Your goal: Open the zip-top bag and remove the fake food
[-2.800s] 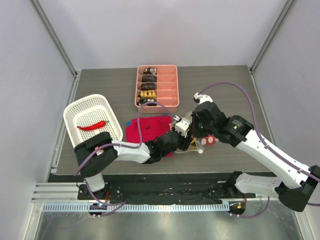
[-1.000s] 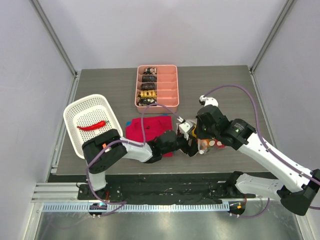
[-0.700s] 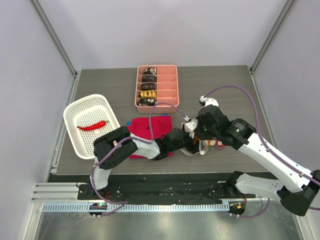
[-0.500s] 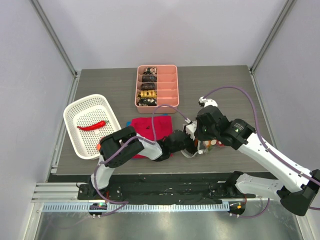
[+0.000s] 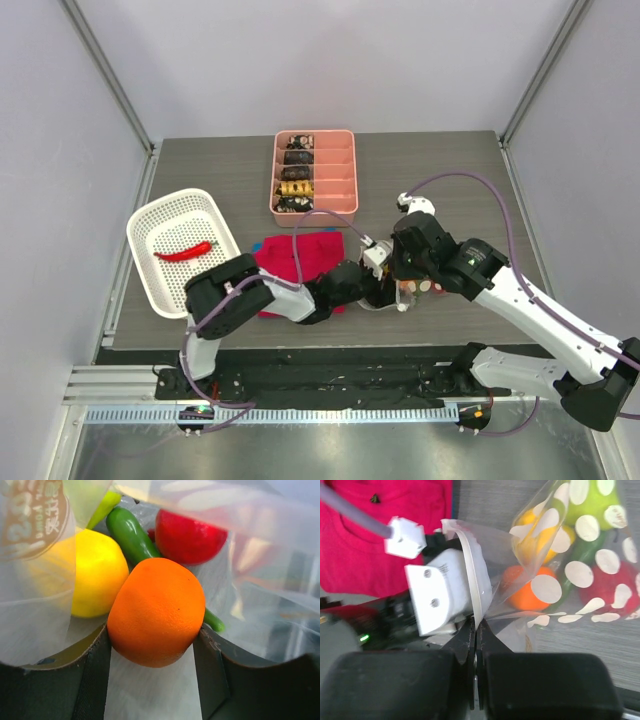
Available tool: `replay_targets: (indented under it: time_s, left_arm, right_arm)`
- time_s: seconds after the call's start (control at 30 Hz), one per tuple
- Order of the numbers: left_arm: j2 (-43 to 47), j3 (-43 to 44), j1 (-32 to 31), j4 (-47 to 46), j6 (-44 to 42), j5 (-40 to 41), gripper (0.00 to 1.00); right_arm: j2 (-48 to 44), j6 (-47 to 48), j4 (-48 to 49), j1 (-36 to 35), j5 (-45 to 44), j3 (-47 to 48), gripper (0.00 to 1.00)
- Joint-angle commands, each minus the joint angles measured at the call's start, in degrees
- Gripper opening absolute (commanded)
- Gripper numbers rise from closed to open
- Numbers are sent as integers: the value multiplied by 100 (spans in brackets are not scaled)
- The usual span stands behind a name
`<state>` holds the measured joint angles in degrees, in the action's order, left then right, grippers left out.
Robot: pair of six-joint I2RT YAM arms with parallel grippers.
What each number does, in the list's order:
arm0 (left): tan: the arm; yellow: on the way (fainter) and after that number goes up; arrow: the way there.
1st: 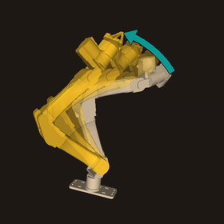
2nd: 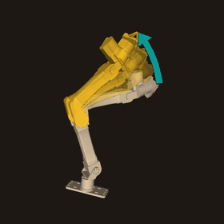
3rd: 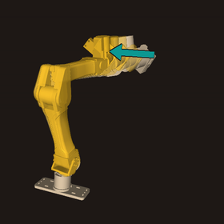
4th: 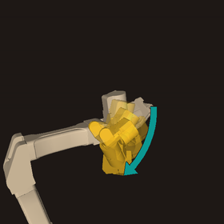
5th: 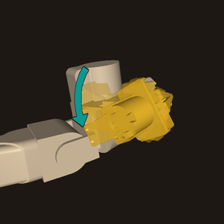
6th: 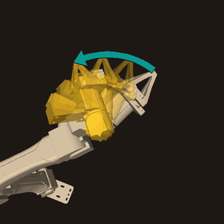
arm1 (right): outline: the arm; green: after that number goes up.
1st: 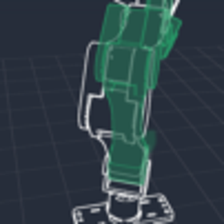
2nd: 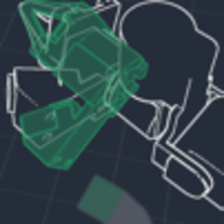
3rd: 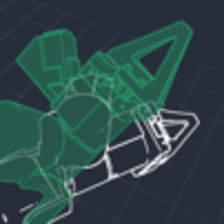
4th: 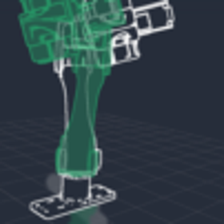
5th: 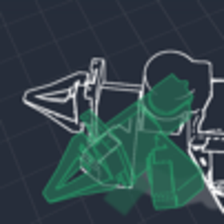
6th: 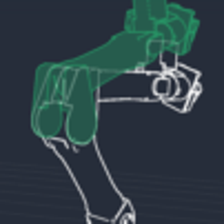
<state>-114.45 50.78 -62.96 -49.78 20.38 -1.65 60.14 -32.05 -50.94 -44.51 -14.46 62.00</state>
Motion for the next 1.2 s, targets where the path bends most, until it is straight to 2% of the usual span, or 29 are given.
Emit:
replay_targets:
  time_s: [0.0,0.03,0.07,0.2,0.43,0.5,0.53,0.6,0.67,0.7,0.73,0.8,0.83,0.93,0.97,1.07,1.17]
  left_arm:
    - [1108,203,12,1774,79,-142,0]
    - [1440,430,12,2179,158,-160,0]
    - [1583,545,29,3131,281,-82,0]
    - [2189,1143,64,4770,703,-327,0]
    - [3700,987,64,6504,880,120,0]
    - [4464,785,64,6839,915,620,0]
    - [4728,740,64,7355,898,857,0]
    - [5537,635,117,7972,1020,2033,0]
    - [6185,582,432,8930,1457,3383,0]
    - [6337,503,669,9168,1582,3643,0]
    - [6478,468,1228,9353,1644,3732,0]
    - [6750,293,1898,9662,1775,3926,0]
    - [6796,222,2502,9671,1794,3935,0]
    - [6709,-50,3278,9444,1750,3717,0]
    - [6604,-173,3751,9382,1767,3637,0]
    - [6103,-392,4666,9031,1803,2865,0]
    - [5672,-543,4968,8564,1820,2477,0]
  right_arm:
    - [15,85,-47,-14,-1021,252,1]
    - [24,77,-91,-14,-1146,225,2]
    - [42,68,-109,-14,-1251,208,1]
    - [33,-11,-109,-14,-1647,94,1]
    - [-90,-99,-118,30,-1973,-56,1]
    - [-160,-117,-162,56,-1973,-21,1]
    - [-204,-126,-179,48,-1982,-21,1]
    - [-283,-143,-171,57,-1982,-56,1]
    - [-380,-143,-118,57,-1808,-100,1]
    - [-415,-135,-75,65,-1702,-126,1]
    - [-485,-82,21,65,-1614,-153,1]
    - [-529,-12,127,65,-1350,-214,1]
    - [-538,76,206,65,-1297,-223,1]
    - [-460,217,268,57,-1121,-153,1]
    - [-390,295,277,57,-1094,-92,1]
    - [-380,410,347,65,-1024,-47,1]
    - [-424,402,427,57,-1006,-117,1]
